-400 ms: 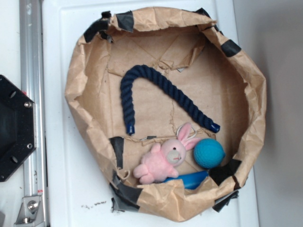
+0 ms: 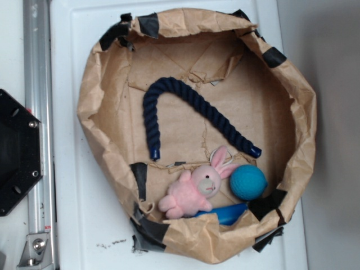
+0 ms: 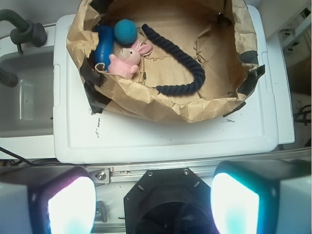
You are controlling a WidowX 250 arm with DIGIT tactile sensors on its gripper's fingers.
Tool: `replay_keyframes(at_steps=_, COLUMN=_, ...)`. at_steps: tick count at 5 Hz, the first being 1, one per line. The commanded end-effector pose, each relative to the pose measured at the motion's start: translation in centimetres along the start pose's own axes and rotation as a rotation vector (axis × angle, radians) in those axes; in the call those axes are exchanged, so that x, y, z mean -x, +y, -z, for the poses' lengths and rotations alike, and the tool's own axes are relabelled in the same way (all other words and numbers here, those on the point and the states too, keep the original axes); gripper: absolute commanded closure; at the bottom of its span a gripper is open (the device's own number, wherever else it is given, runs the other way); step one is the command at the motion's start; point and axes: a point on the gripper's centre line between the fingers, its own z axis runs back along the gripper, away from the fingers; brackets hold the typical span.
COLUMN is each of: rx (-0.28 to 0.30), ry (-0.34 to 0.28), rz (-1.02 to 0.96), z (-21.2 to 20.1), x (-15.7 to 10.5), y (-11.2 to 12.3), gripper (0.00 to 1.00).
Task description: Grab the blue rope.
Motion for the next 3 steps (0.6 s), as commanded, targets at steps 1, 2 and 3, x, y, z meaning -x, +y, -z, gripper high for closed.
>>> replay_keyframes(at_steps=1, rx=-0.038, ry=-0.139, rz=-0.247, z=8.0, x=-9.4, y=4.1, gripper=0.00)
replay_keyframes(at_steps=2, rx=-0.102, ry=-0.100, rz=0.021, z=12.5, x=-14.0, y=4.5, gripper=0.00)
replay_keyframes(at_steps=3, rx=-0.098, ry=-0.061, rz=0.275, z=17.0, x=-18.4, y=4.5, gripper=0.00)
